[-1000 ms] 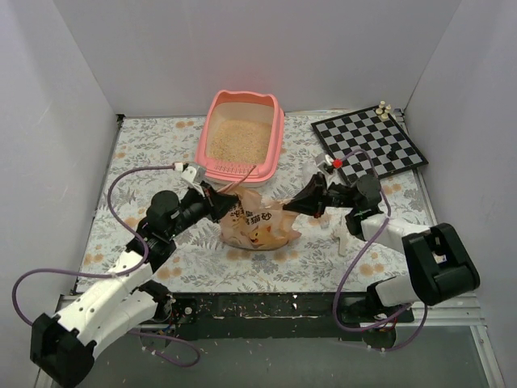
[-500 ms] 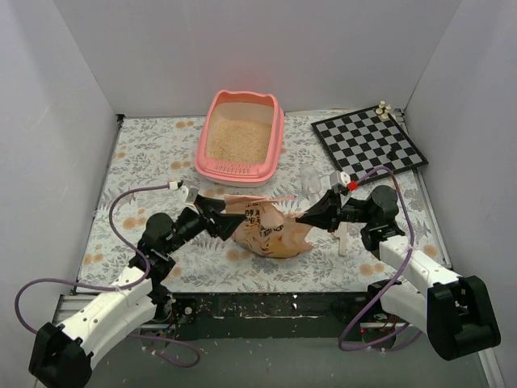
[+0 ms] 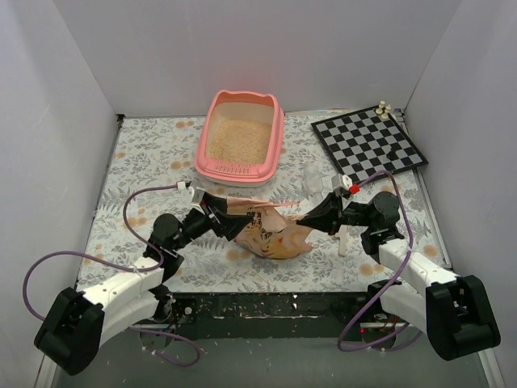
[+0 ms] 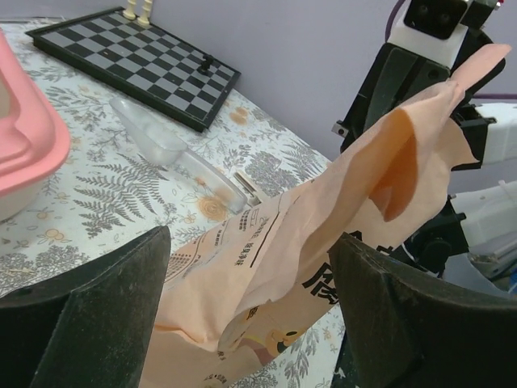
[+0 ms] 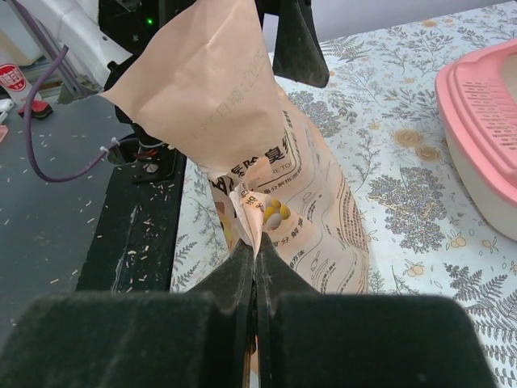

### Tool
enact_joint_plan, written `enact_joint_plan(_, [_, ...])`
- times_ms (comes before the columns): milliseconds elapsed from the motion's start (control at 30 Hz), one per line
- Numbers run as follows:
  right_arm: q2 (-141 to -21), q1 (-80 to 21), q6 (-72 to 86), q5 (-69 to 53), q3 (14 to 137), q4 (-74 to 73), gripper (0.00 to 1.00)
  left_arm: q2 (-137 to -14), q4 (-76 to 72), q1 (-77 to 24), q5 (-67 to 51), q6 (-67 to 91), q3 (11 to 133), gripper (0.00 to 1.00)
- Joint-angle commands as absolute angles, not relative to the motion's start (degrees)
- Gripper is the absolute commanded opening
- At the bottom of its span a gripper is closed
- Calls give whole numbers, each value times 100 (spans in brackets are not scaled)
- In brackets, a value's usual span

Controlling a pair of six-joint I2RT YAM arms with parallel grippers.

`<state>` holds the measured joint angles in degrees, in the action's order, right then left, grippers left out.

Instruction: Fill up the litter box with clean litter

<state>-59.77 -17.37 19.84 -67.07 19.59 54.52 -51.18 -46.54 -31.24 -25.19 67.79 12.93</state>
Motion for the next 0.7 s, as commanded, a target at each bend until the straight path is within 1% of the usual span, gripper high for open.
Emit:
enact_joint_plan(0, [-5818,-1731,2171,-6645,1986,6302,1,-5510,-5255,-3103,-3181,6715,1573,77])
enact_joint_plan(67, [-5801,-1723,2153,-6645,1978,6293,1,-5633,-5492,-3103,-3278,6750,1556,76])
enact_joint_plan(100, [-5809,-1723,2153,-6636,1978,6293,1,-5712,-5589,-3103,-3331,6767,1564,73])
enact_joint_plan(167, [-5818,-1714,2145,-6618,1951,6302,1,-5888,-5651,-3103,-3506,6750,1652,62])
enact_joint_plan(200, [-5836,-1714,2162,-6618,1942,6310,1,-6002,-5677,-3094,-3603,6759,1687,54])
enact_joint_plan(267, [-5827,-1714,2206,-6592,1907,6372,1,-6195,-5879,-3103,-3743,6829,1714,40])
enact_joint_plan(333, [-5818,-1705,2294,-6539,1846,6451,1,-6319,-6108,-3103,-3805,6899,1740,16])
enact_joint_plan(367, [-5810,-1696,2381,-6530,1811,6512,1,-6337,-6100,-3094,-3762,6908,1784,0])
enact_joint_plan(467, [-5775,-1644,2732,-6373,1758,6557,1,-6206,-5663,-3076,-3595,6943,1942,0])
enact_joint_plan(567, [-5687,-1574,3285,-6127,1801,6321,1,-5846,-4312,-3067,-3324,7013,2380,0])
enact_joint_plan(667, [-5415,-1503,3489,-5741,2073,4840,1,-5354,-2695,-3015,-2963,7014,2785,0])
